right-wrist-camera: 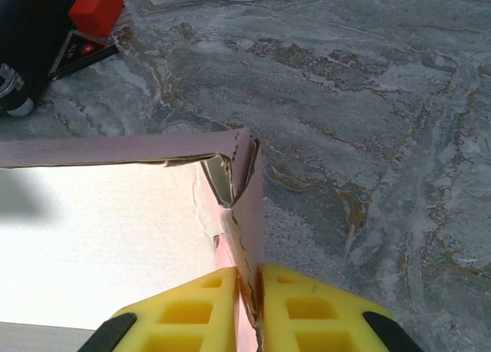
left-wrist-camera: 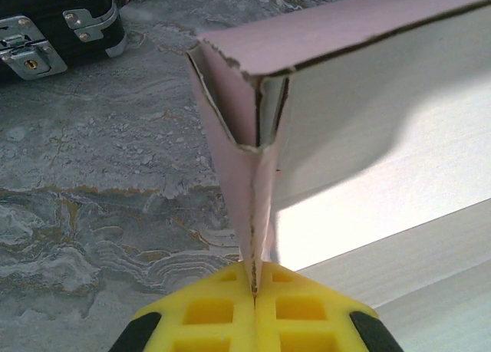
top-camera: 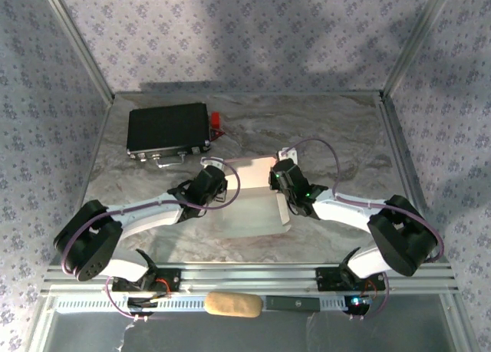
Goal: Fold the paper box
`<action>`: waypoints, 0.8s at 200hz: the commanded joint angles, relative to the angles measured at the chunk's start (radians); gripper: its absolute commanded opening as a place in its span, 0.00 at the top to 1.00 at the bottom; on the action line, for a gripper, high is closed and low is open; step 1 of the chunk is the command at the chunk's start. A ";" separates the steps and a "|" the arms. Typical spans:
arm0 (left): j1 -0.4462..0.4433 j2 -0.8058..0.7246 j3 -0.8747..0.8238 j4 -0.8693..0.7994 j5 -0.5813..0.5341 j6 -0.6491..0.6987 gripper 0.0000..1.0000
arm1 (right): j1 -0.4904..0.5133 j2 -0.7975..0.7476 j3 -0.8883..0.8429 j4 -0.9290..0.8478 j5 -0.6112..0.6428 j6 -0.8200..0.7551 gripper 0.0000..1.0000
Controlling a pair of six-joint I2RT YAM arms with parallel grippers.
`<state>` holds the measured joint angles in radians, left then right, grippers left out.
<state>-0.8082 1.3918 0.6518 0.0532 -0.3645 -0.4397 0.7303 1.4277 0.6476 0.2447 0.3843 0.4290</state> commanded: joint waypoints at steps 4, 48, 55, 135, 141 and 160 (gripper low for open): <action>-0.011 -0.009 0.040 -0.010 -0.011 0.001 1.00 | -0.009 0.034 -0.036 -0.050 -0.037 0.004 0.82; -0.010 -0.005 0.050 -0.015 -0.008 0.006 1.00 | -0.018 0.059 -0.032 -0.050 -0.033 0.014 0.83; -0.010 -0.005 0.051 -0.016 -0.007 0.007 1.00 | -0.017 0.060 -0.028 -0.053 -0.029 0.016 0.86; -0.010 0.007 0.070 -0.030 -0.005 0.009 1.00 | 0.032 0.210 0.151 -0.317 0.214 0.129 1.00; -0.010 0.006 0.069 -0.032 -0.007 0.007 1.00 | 0.040 0.229 0.177 -0.364 0.250 0.149 1.00; -0.011 0.008 0.071 -0.037 -0.017 0.003 1.00 | 0.074 0.287 0.254 -0.515 0.365 0.228 1.00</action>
<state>-0.8082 1.3922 0.6819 0.0231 -0.3679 -0.4393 0.7761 1.6215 0.8471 0.0414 0.5690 0.5323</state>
